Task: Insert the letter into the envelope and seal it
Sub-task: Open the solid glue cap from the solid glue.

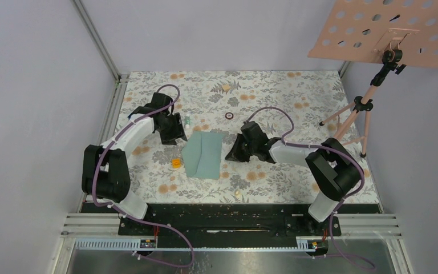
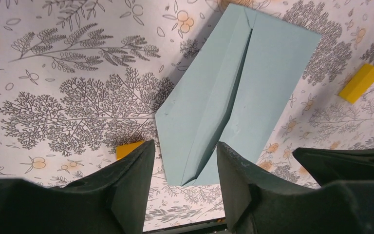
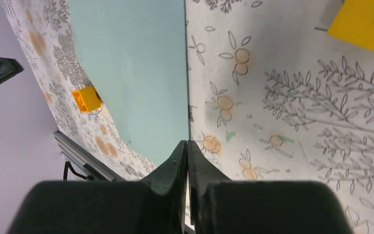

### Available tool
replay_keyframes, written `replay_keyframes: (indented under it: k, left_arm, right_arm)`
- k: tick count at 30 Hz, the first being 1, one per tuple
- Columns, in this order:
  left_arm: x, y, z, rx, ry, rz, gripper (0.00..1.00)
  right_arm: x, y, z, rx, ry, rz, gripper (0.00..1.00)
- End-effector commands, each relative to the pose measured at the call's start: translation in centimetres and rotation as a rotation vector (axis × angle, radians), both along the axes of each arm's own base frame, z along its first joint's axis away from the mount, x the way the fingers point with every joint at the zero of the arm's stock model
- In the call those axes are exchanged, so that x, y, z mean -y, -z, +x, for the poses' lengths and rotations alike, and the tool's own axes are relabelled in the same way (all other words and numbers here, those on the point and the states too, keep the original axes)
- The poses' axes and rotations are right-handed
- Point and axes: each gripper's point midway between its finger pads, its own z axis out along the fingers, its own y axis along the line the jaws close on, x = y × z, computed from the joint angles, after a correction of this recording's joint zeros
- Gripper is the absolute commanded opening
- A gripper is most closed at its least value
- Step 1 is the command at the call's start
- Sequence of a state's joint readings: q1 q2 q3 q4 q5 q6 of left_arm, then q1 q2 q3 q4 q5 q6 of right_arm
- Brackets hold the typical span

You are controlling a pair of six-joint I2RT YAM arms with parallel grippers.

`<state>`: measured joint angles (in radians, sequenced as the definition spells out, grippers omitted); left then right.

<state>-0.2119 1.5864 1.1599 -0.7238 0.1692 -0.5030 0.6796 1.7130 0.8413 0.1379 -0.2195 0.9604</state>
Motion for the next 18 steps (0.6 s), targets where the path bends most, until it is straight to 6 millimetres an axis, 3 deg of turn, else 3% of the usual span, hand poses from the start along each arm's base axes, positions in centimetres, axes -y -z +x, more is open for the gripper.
replay_keyframes:
  k: [1,7,12,18]
  left_arm:
    - [-0.1,-0.8,-0.4,0.052,0.029,0.003,0.51]
    - [-0.5,-0.8,0.5,0.061,0.01,-0.022,0.56]
    - [-1.3,-1.9,6.1,0.128,-0.024,0.071,0.71]
    - [-0.8,0.3,11.0,0.07,-0.001,0.116,0.63]
  right_arm:
    - [0.9,-2.2,-0.5,0.106,-0.04,-0.065,0.02]
    - [6.6,-2.5,-2.5,0.192,-0.006,-0.228,0.0]
    - [10.4,-2.8,-4.9,0.231,0.03,-0.279,0.03]
    - [13.0,-3.7,-6.5,0.268,0.102,-0.27,0.07]
